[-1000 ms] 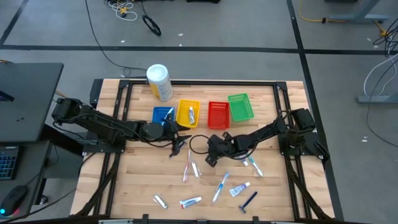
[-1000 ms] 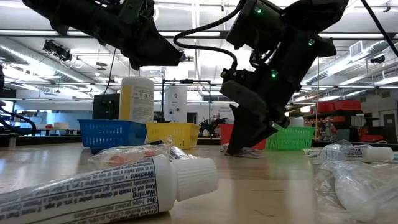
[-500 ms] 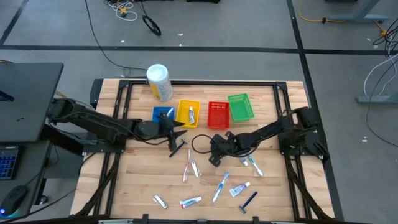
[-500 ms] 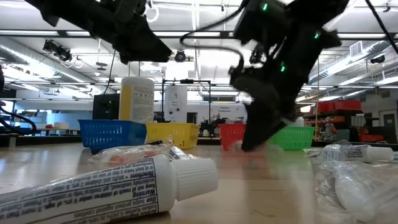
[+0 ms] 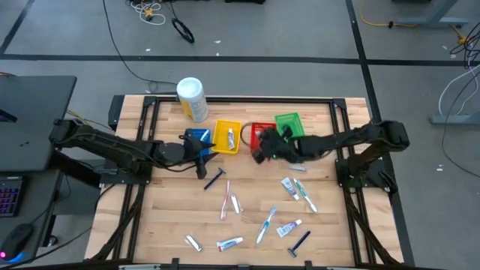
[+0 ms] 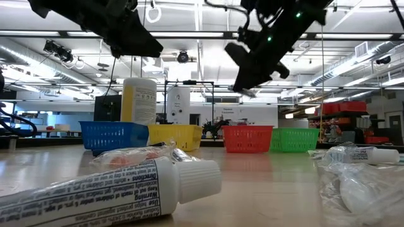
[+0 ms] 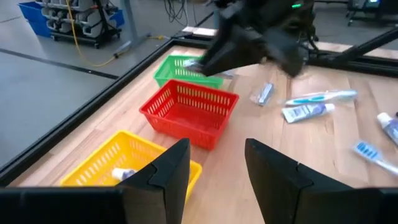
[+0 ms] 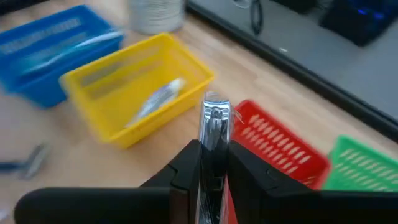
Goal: Pick & Place Travel size toiletries
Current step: Put the silver nail cutter into the red bin, then put the blue razor into the green bin
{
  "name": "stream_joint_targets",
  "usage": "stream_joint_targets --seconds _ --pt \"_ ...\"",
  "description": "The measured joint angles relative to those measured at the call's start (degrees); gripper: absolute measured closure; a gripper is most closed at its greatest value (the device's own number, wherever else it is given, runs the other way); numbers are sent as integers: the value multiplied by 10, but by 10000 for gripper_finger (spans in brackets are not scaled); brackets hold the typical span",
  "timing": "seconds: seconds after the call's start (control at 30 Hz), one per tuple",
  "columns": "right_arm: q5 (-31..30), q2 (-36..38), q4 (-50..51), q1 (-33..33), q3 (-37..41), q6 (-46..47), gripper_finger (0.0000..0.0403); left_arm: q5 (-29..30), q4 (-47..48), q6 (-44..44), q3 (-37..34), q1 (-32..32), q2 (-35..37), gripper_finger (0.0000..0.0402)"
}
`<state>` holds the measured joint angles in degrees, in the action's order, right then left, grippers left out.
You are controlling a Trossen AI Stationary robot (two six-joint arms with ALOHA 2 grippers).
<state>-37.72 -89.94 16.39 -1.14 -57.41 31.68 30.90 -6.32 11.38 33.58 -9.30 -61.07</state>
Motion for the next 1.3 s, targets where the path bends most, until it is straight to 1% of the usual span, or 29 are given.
stream_joint_targets --seconds 0.1,0.23,0.33,0.47,0.6,0.7,0.9,1.0,1.2,1.3 --pt "39 -24 -2 38 0 -8 330 0 7 2 0 0 -1 237" --pt "67 -63 -11 73 1 -13 330 0 4 3 0 0 -1 237" --pt "79 -91 -8 90 1 -23 330 0 4 4 0 0 -1 237" --pt "90 -110 -13 105 0 -46 328 0 4 4 0 0 -1 237" --pt "155 -131 -17 124 0 -43 311 0 4 4 0 0 -1 237" --pt "169 -138 -17 127 0 -53 290 -2 4 4 0 0 -1 237" --pt "169 -138 -30 128 0 -58 245 -3 4 15 0 0 -1 237" --pt "169 -128 -23 125 -1 -63 234 -3 4 17 0 0 -1 237" --pt "173 -59 13 100 -1 -91 232 -5 7 19 0 0 -2 237" --pt "219 -10 43 82 -1 -87 232 -24 9 42 0 0 -2 237"
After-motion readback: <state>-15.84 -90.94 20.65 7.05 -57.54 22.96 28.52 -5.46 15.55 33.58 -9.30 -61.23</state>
